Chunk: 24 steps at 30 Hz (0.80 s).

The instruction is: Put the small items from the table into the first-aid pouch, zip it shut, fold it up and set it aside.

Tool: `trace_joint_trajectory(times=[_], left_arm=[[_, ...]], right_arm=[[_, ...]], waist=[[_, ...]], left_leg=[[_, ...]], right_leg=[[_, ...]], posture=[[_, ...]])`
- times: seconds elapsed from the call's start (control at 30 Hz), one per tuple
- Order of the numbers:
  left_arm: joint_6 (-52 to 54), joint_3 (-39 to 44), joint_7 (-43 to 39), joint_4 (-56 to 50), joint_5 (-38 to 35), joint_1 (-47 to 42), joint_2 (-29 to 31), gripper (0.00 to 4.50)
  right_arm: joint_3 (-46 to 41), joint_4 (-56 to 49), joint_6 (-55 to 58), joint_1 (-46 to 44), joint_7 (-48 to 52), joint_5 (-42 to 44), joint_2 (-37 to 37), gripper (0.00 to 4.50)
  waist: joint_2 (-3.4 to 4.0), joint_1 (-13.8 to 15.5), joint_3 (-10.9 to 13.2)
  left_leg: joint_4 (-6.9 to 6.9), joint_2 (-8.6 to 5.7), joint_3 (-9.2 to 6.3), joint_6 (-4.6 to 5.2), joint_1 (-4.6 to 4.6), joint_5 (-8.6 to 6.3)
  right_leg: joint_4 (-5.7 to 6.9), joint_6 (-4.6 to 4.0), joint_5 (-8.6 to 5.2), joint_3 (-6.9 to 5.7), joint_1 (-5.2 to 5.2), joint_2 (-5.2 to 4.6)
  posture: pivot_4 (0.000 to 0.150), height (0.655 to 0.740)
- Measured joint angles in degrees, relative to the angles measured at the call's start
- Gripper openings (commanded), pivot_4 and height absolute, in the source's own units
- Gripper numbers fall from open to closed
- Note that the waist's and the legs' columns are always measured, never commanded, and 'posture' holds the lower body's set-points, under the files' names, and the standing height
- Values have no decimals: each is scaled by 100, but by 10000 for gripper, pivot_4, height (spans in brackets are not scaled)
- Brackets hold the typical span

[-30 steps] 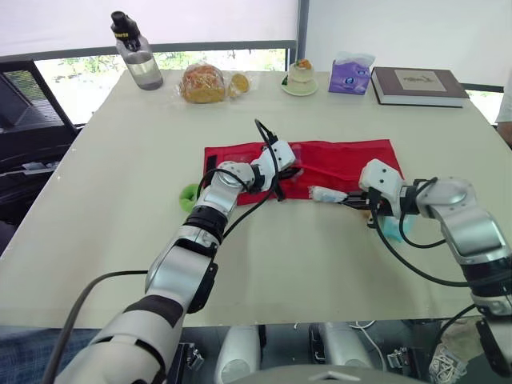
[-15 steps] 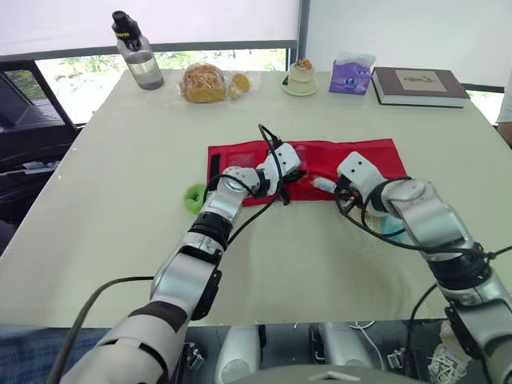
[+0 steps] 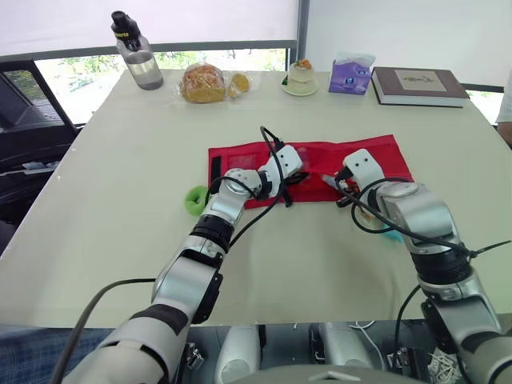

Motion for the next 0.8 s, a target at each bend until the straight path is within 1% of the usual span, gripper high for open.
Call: trace_joint_trajectory(times=[0.13, 0.4, 0.63, 0.8], left_arm=[[0, -2, -2, 0, 0, 1, -9, 0], [1, -2, 1, -99, 3, 88, -6, 0], [3, -3, 2, -132, 5, 94, -8, 0], [3, -23, 0, -192, 4, 140, -36, 0]], right_arm=[[-72, 23, 13, -8, -200, 57, 307, 435], [-428, 714, -256, -358, -828, 55, 1139, 435], [-372, 1075, -772, -409, -1169, 33, 1390, 435], [-103, 1345, -1530, -410, -1221, -1, 1355, 435]], waist=[[0, -6, 0], [1, -30, -1], [1, -39, 0], [1, -38, 0]], left_leg=[[0, 0, 0, 0, 0, 0], [-2, 1, -2, 0, 2, 0], [-7, 1, 0, 0, 1, 0], [-9, 1, 0, 0, -2, 0]], right_leg=[[0, 0, 0, 0, 0, 0], [2, 0, 0, -2, 0, 1], [0, 0, 0, -1, -2, 0], [-2, 0, 0, -1, -4, 0]], posture=[[1500, 7400], [1500, 7400], [1500, 7400], [1500, 7400]])
